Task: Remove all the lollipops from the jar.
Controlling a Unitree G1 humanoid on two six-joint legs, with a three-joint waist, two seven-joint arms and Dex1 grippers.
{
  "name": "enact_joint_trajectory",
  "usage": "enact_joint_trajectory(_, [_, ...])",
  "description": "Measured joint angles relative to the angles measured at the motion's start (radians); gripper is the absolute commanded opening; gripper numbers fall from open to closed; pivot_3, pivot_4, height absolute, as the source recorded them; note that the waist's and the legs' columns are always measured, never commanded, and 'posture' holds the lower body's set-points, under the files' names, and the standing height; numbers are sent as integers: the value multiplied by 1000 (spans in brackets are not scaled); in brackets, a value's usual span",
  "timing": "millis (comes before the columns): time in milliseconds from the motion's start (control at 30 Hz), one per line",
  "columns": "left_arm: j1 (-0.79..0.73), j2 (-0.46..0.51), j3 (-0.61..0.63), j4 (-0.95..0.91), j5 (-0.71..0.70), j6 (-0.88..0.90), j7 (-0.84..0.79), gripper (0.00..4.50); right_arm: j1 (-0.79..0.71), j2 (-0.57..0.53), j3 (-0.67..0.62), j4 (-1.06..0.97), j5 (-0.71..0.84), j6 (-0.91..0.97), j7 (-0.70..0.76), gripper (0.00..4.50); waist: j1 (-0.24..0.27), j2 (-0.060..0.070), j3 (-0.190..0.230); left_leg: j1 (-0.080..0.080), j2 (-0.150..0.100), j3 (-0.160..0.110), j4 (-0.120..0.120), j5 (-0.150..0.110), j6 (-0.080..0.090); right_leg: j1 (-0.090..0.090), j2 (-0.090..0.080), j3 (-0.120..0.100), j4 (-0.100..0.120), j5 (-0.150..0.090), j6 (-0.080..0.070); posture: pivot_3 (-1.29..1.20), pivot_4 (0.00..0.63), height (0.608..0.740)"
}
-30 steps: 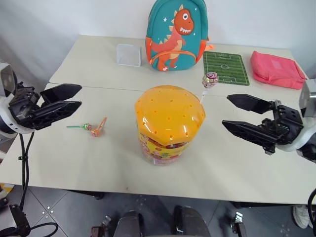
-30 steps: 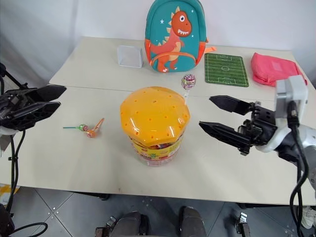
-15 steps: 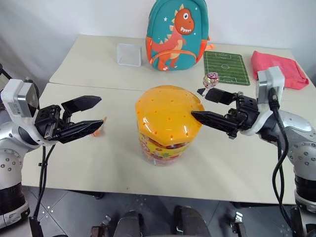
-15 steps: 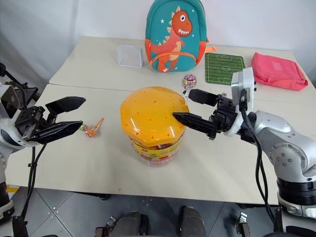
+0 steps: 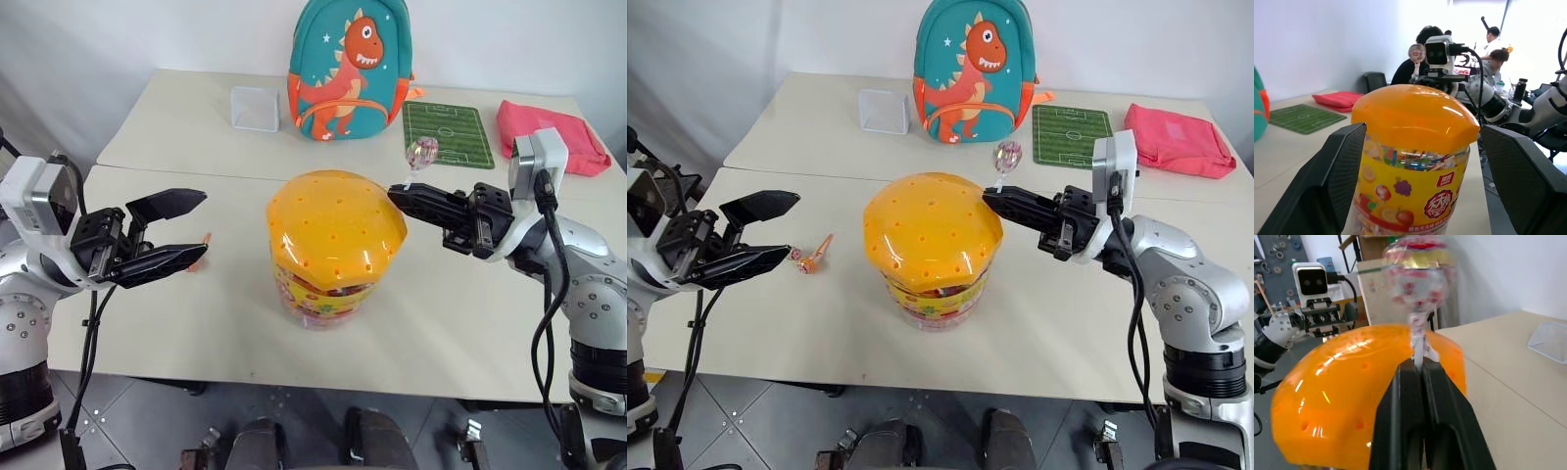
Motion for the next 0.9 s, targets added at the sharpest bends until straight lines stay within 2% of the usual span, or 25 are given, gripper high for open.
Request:
enact_joint_trajectory(233, [-61, -26, -42, -13, -44, -2, 14, 3965, -52, 27, -135, 9, 125, -2, -20, 35, 0, 0, 0, 0, 0, 0, 0, 0, 0, 0, 0, 0, 0, 0, 0, 0, 150, 740])
enact_joint_trajectory(300, [-77, -27, -63, -18, -47, -2, 11, 3965, -66, -28, -201, 45, 163, 20, -51, 35, 5, 0, 0, 0, 0, -1, 0, 0, 0, 0, 0, 0, 0, 0, 0, 0, 150, 740])
enact_joint_trajectory(400, [-100, -16, -82, -31, -42, -5, 6, 3965, -26, -200, -313, 120, 171, 94, -79, 35, 18, 0, 0, -1, -1, -1, 0, -1, 1, 0, 0, 0, -1, 0, 0, 0, 150, 740])
enact_joint_trajectory(500, [-98, 43, -115, -51, 25, -52, -45, 3965, 144, -412, -354, 183, 27, 168, -95, 35, 24, 0, 0, 0, 0, 1, -3, -1, 1, 0, 0, 0, -4, 0, 0, 0, 150, 740])
enact_joint_trajectory(567, [-91, 63, -143, -50, 67, -83, -85, 3965, 307, -568, -305, 225, -150, 233, -162, 35, 25, 2, -1, 0, -1, 3, -3, -1, 1, 0, 0, 1, -5, 0, 0, 0, 150, 740])
enact_joint_trajectory(600, [-79, 64, -146, -41, 81, -94, -102, 3965, 362, -598, -291, 259, -217, 271, -188, 35, 24, 2, -1, 0, -1, 4, -2, -1, 1, 0, 0, 1, -5, 0, 0, 0, 150, 740])
enact_joint_trajectory(767, [-2, 87, -218, 40, 191, -192, -210, 3965, 445, -600, -230, 324, -353, 304, -206, 35, 3, 4, -1, 2, 1, 7, -2, 0, 0, 0, 2, 4, -5, 0, 0, 0, 150, 740])
enact_joint_trajectory(900, [15, 82, -248, 63, 216, -220, -237, 3965, 386, -525, -99, 438, -462, 301, -253, 35, -2, 4, -1, 1, 1, 7, -2, 0, 0, 0, 1, 5, -6, 0, 0, 0, 150, 740])
